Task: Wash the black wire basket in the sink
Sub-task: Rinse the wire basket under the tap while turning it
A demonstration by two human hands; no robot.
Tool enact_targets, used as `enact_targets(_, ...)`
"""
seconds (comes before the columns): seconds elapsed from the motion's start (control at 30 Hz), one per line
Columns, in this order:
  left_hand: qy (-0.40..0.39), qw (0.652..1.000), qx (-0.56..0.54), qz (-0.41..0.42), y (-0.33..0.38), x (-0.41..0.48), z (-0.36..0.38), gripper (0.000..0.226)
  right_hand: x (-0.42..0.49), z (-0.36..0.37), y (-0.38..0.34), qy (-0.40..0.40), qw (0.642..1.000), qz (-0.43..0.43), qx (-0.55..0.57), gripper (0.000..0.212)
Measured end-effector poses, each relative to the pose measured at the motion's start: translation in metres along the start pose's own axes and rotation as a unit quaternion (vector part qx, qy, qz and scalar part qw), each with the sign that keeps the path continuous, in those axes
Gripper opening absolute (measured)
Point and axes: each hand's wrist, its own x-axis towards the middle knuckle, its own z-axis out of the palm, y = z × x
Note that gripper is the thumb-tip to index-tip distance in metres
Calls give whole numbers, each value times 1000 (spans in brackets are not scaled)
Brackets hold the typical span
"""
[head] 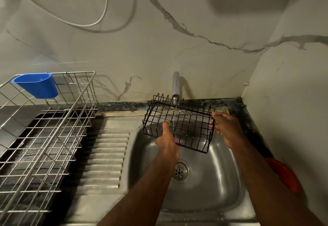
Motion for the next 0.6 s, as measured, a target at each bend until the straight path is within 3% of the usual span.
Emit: enact_targets(0.6, 8, 1000, -11, 5, 4, 0, 7, 72, 4, -1, -5, -5, 1000, 6, 12, 6)
